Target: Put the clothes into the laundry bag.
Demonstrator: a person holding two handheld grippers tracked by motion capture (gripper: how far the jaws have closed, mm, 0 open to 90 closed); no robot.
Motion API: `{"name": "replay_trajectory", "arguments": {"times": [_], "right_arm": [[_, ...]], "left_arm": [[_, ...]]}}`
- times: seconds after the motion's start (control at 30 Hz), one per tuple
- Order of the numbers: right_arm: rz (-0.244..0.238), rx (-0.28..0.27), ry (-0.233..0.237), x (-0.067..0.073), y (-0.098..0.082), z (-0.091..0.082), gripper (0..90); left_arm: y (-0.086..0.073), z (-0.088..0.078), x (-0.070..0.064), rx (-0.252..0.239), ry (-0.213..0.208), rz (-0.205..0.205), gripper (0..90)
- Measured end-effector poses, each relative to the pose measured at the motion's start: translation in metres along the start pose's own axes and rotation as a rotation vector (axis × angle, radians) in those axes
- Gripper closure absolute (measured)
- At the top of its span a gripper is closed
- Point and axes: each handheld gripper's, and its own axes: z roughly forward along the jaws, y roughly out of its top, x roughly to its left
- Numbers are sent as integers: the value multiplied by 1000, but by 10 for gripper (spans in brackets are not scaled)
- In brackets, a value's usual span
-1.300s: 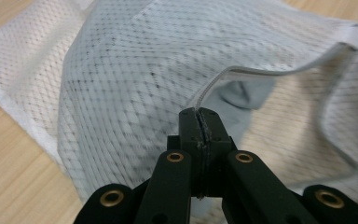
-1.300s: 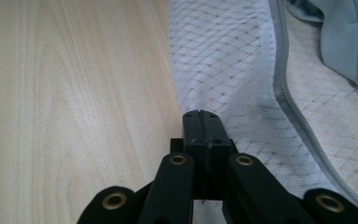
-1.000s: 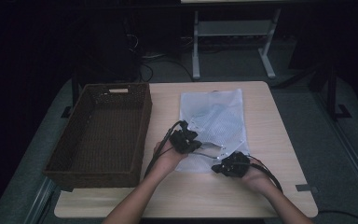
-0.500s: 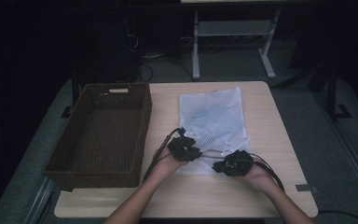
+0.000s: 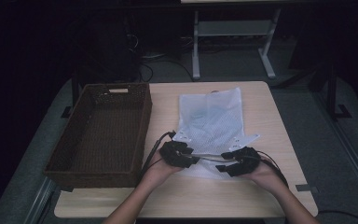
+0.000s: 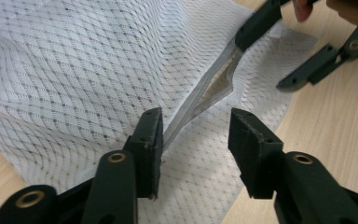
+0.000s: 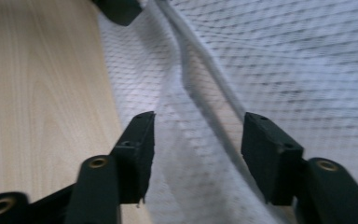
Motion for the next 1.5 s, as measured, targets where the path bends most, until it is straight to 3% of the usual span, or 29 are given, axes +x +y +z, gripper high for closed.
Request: {"name": "replay_trajectory", "arguments": {"times": [0.2, 0.23, 0.67, 0.8, 0.97, 1.33, 1.5], "right_arm": [[11, -26, -36, -2, -1, -8, 267], [9, -31, -64, -2, -2, -12, 232], [37, -74, -103, 0, -15, -33, 165], [47, -82, -124, 2, -21, -40, 147], [93, -110, -163, 3, -39, -56, 138], [146, -132, -226, 10, -76, -77, 132], [142, -143, -235, 13, -86, -78, 130]], "left_arm": [[-7, -6, 1, 3, 11, -15, 375], [-11, -8, 1, -2, 15, -26, 350], [-30, -27, -7, -3, 97, -46, 140], [-35, -30, -12, 1, 98, -43, 132], [-48, -31, -20, -1, 112, -51, 130], [-69, -31, -32, 10, 120, -41, 130], [-72, -30, -34, 18, 131, -5, 130]]}}
